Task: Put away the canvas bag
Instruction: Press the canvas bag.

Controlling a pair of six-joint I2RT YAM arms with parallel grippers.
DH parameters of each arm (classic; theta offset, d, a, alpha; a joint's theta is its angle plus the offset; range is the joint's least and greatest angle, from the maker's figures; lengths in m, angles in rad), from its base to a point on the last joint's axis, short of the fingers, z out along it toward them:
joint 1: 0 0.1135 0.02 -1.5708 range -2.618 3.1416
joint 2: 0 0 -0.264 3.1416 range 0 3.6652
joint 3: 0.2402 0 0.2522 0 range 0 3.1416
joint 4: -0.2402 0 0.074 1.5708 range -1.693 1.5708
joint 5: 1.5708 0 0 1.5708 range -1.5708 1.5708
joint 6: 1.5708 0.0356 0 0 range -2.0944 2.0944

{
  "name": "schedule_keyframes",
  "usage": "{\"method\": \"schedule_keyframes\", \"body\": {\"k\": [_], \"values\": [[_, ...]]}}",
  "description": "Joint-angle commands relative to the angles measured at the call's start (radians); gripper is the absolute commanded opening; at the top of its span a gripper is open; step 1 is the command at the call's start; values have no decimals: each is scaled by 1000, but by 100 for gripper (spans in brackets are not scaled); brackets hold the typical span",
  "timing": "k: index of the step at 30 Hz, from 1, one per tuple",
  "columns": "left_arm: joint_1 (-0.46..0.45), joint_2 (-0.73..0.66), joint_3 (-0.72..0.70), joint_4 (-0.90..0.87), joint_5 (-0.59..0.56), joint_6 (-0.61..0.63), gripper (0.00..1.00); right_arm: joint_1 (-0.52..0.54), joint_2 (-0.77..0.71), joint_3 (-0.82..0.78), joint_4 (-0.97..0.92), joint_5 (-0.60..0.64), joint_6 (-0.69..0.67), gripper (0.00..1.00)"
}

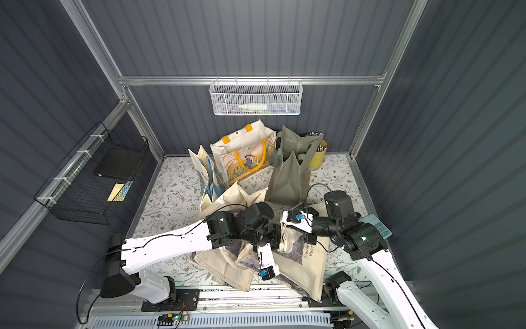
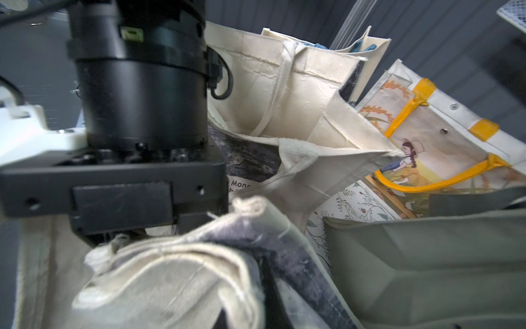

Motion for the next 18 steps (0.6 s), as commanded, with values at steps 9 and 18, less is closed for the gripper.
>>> {"method": "schedule_keyframes", "body": {"k": [9,18], "values": [[5,74,229,36,86,-393,0,-38,32,8,306,274,319,82],[25,279,526,52,-190,-669,0,-57,19,60,449,709,561,98]]}}
